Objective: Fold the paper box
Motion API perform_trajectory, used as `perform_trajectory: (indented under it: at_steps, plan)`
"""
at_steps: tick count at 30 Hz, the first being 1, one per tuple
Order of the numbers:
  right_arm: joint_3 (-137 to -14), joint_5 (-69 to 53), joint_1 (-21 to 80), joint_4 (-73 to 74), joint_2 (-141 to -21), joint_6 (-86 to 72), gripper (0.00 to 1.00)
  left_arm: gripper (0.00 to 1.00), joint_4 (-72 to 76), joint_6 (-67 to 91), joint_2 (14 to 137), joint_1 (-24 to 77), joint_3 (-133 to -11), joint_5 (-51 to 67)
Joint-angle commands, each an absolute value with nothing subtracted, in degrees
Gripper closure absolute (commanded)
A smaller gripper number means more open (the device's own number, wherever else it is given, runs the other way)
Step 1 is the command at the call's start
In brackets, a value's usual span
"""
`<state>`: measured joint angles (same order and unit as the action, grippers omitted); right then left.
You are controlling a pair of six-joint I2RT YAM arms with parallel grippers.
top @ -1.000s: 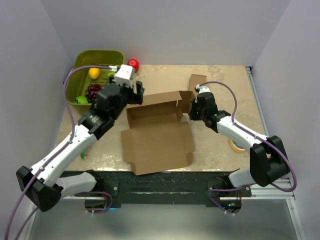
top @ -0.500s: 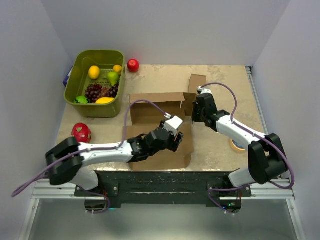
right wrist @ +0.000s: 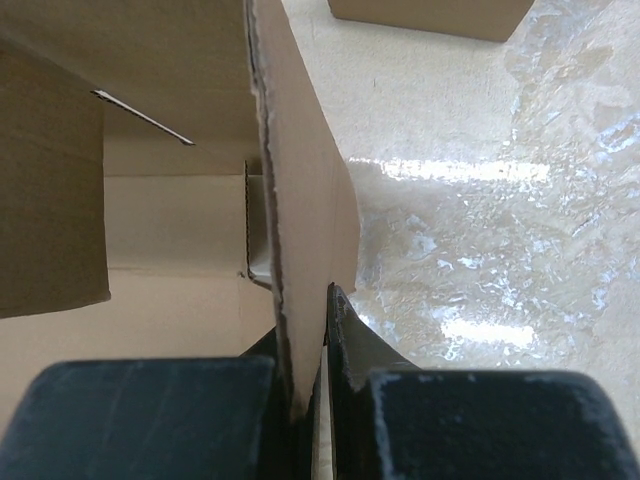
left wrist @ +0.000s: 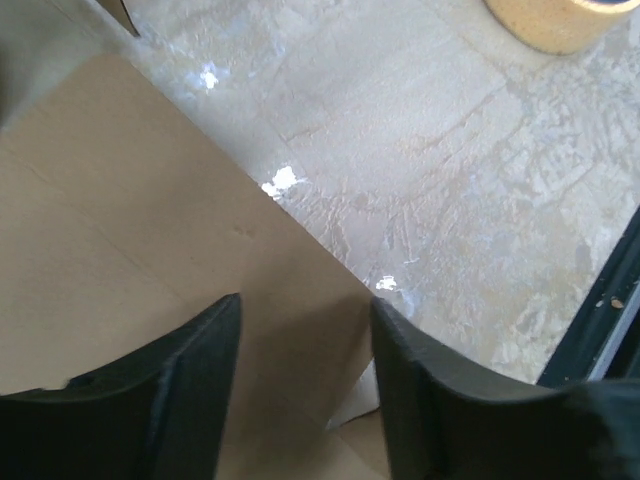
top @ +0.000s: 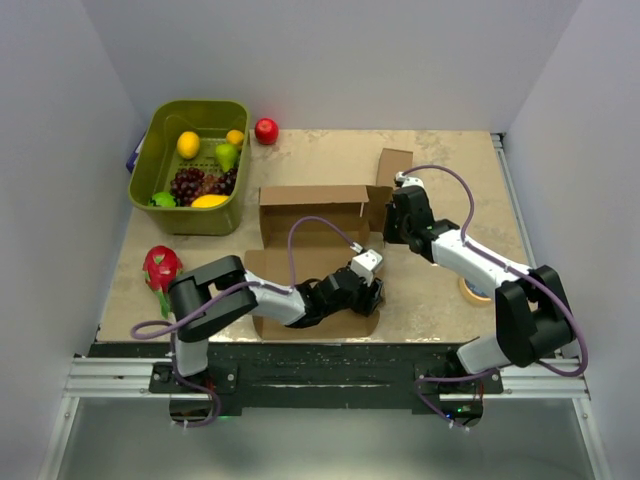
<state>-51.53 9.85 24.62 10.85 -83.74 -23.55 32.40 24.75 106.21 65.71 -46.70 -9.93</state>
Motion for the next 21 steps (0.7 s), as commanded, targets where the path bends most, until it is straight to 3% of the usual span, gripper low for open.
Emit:
perform_trajectory:
  at_steps: [1,9,21]
  plan:
    - [-53.96,8.35,24.52,12.21,-82.53,-24.79,1.0,0.48,38.58,27.77,110.38,65.92,-47.2,-8.35]
    - [-54.85,5.37,24.7,14.5,-79.38,-26.18,1.0,0.56,43.33,30.14,115.22,65.83,-44.12,-5.01]
    - [-46.41,2.9,26.1,9.76,-77.52,-30.58,1.0,0.54,44.65,27.87,116.63,64.95,-43.59,-4.22]
